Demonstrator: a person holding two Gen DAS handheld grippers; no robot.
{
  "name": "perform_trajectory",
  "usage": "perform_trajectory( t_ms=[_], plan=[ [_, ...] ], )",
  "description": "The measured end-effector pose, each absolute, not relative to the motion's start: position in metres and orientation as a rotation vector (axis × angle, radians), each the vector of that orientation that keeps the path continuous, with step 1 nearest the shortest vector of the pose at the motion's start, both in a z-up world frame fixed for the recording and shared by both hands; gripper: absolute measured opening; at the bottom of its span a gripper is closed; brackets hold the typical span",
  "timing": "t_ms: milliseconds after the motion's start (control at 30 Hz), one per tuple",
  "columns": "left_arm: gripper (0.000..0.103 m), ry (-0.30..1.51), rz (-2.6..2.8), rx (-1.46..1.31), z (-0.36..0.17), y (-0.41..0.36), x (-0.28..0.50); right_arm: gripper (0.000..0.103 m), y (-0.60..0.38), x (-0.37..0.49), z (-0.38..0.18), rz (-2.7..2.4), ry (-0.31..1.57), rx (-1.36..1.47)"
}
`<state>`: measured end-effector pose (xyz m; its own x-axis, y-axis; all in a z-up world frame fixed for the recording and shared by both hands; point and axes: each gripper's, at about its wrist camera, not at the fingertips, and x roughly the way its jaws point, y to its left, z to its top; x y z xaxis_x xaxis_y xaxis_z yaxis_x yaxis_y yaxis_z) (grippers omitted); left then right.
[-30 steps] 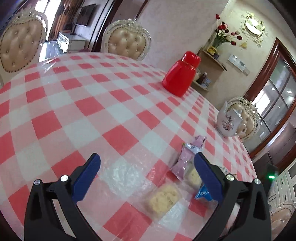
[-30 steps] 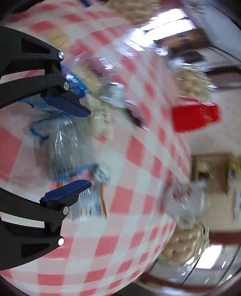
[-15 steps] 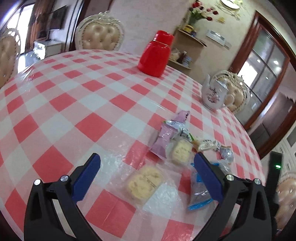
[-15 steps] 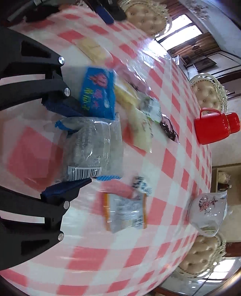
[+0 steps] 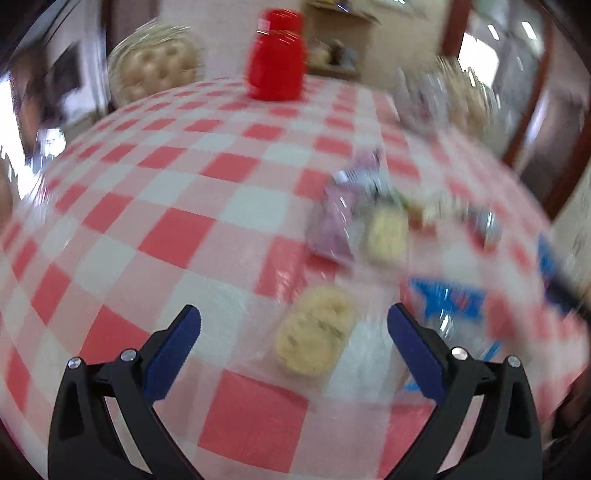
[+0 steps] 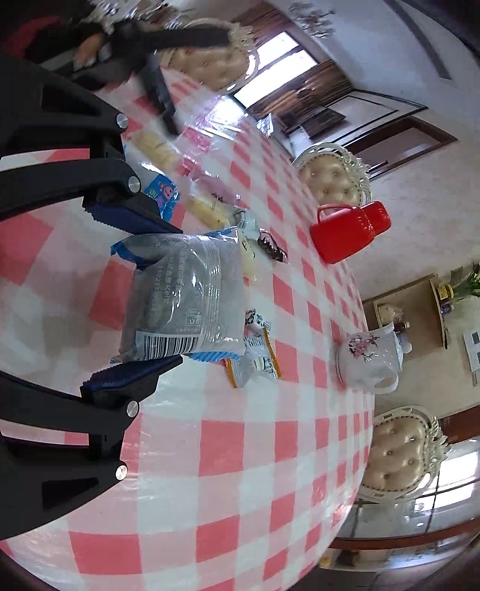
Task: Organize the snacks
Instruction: 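Grasp the clear bag with a yellow cake using the left gripper, then carry the grey-snack bag with the right gripper while the left carries the cake bag to the bin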
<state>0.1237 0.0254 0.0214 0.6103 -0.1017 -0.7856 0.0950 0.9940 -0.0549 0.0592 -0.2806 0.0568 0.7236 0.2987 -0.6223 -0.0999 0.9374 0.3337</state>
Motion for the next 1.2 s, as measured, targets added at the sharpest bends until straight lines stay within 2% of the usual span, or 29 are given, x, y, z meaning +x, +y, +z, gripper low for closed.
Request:
perform_trajectory(
  t_ms=[33,200,233,267,300,500,700,833,1200],
  plan=[
    [0.101,0.921,-0.125,0.018,0.016,0.019,0.124,0.06,-0.28,0.059,0.056,0.224,0.736,0.285],
    [0.078,0.959,-0.126,0.087,0.002,0.011,0.125,0.06,-0.272,0.057,0.059,0.253,0.736,0.276],
    [0.067,0.949,-0.131,0.096,0.003,0.01,0.123,0.06,-0.27,0.056,0.06,0.261,0.733,0.268],
    [0.04,0.937,-0.136,0.099,0.004,0.01,0.121,0.06,-0.267,0.055,0.06,0.266,0.732,0.264],
    [0.036,0.93,-0.139,0.104,0.006,0.01,0.12,0.06,-0.265,0.055,0.059,0.269,0.733,0.259],
    [0.036,0.91,-0.156,0.105,0.01,0.012,0.117,0.06,-0.252,0.053,0.059,0.304,0.724,0.224],
    [0.036,0.841,-0.088,-0.029,0.029,0.031,0.114,0.06,-0.243,0.048,0.061,0.337,0.684,0.232],
    [0.036,0.794,-0.061,-0.144,0.037,0.042,0.104,0.06,-0.233,0.041,0.061,0.35,0.668,0.235],
    [0.036,0.716,-0.015,-0.232,0.043,0.062,0.055,0.06,-0.185,0.007,0.068,0.32,0.587,0.089]
  ],
)
